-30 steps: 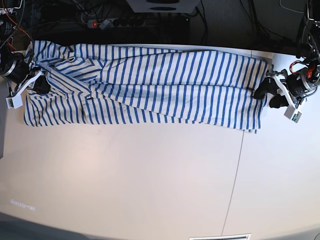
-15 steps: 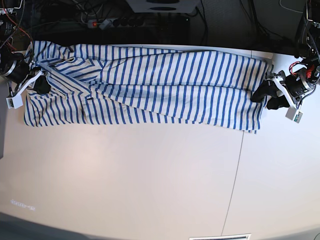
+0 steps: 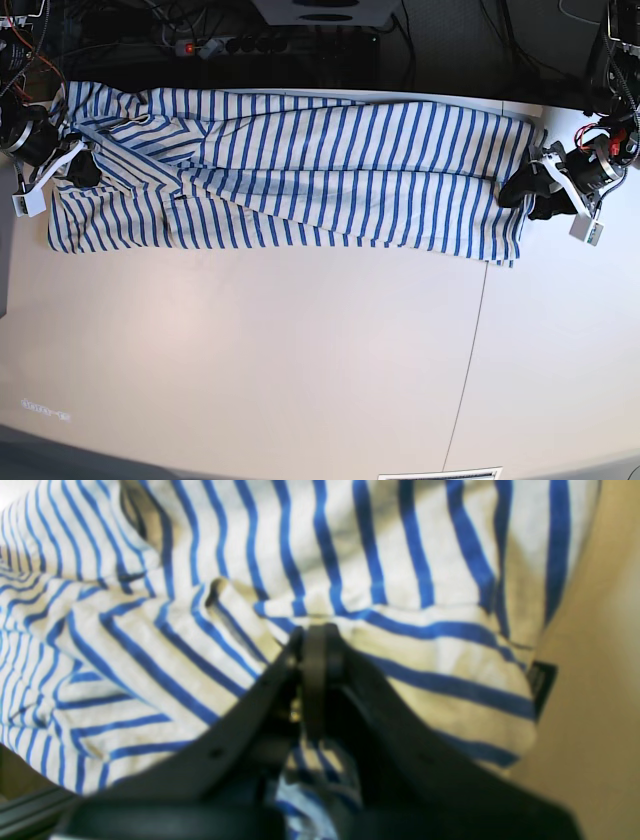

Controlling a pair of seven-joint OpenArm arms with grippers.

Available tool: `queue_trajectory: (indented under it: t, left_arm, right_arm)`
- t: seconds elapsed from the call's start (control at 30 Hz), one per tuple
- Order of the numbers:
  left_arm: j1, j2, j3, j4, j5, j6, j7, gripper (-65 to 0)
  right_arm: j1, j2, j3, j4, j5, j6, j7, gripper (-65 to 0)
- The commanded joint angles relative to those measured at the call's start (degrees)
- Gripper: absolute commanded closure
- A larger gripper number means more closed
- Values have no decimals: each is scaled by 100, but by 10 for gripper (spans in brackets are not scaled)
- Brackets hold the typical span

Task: Fold the T-shirt properly
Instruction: 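Lower the left gripper onto the strip end and grasp it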

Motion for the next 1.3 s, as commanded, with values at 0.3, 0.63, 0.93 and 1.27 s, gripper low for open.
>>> queue_trajectory:
  t: [0.3, 0.63, 0.93, 1.27]
  left_arm:
    - [35, 79, 33, -11, -24, -68, 848, -472]
    - [35, 79, 33, -11, -205, -85, 1126, -472]
    - [35, 192, 35, -11, -380, -200, 1467, -472]
    - [33, 267, 37, -11, -468, -200, 1526, -472]
  right_arm:
    - [42, 125, 48, 74, 94, 387, 63, 0]
    - [42, 125, 48, 74, 94, 389, 63, 0]
    - [42, 125, 48, 74, 136, 389, 61, 0]
    - [42, 125, 48, 74, 157, 389, 44, 0]
